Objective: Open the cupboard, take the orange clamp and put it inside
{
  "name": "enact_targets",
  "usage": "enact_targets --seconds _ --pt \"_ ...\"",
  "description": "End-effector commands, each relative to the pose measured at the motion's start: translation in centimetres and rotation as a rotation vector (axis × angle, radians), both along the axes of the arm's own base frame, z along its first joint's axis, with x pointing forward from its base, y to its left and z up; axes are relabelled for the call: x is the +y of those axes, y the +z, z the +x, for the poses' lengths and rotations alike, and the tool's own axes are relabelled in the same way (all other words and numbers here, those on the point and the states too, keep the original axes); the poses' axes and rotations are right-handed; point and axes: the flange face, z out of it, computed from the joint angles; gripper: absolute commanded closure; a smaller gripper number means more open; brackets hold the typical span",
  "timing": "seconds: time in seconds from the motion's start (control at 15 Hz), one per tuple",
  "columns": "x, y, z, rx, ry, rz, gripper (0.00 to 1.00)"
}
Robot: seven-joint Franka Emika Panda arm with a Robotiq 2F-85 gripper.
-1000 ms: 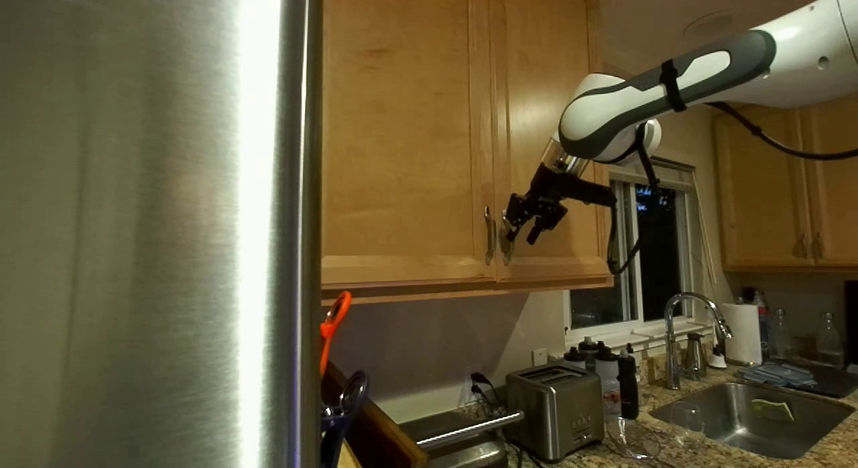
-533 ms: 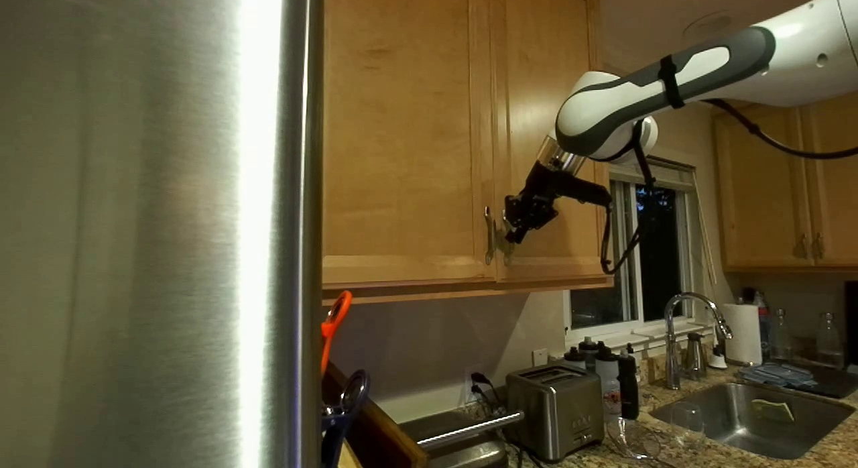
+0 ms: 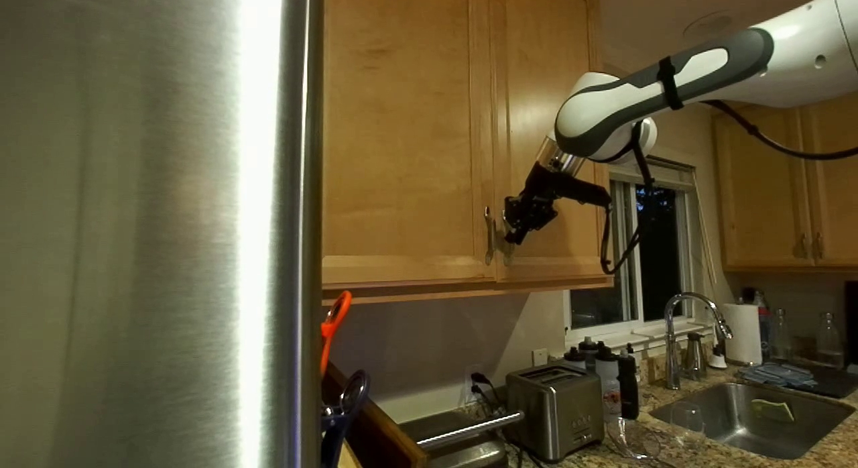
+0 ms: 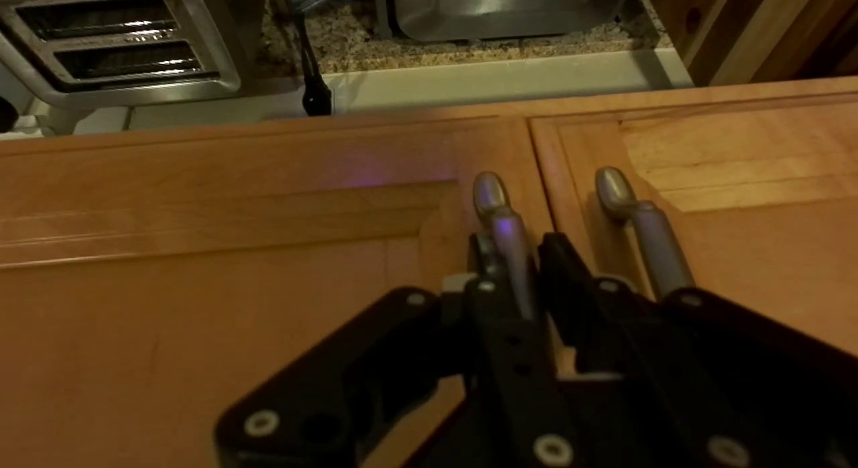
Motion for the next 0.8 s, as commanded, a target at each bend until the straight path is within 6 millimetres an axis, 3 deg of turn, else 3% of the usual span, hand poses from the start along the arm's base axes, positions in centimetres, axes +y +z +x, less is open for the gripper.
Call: enact_targets --seconds 0.0,0.27,0.33,0.4,0.53,0.73 --pt "-0.8 -0.2 1.1 -0.017 -0.001 -0.021 0.48" --pt "-1.1 -0.5 2.1 -0.018 -0.007 -0.026 0.23" --pt "-1.1 -0.4 2.2 -0.022 -0.007 -0.028 0.26" --pt "-1.1 -0.3 2.3 -0.025 -0.007 -0.028 0.59" --pt "-1.1 -0.1 2.1 -0.027 0.003 -0.031 0.57" --pt "-0.7 0.1 1.9 -0.032 0.018 -0.033 0.76"
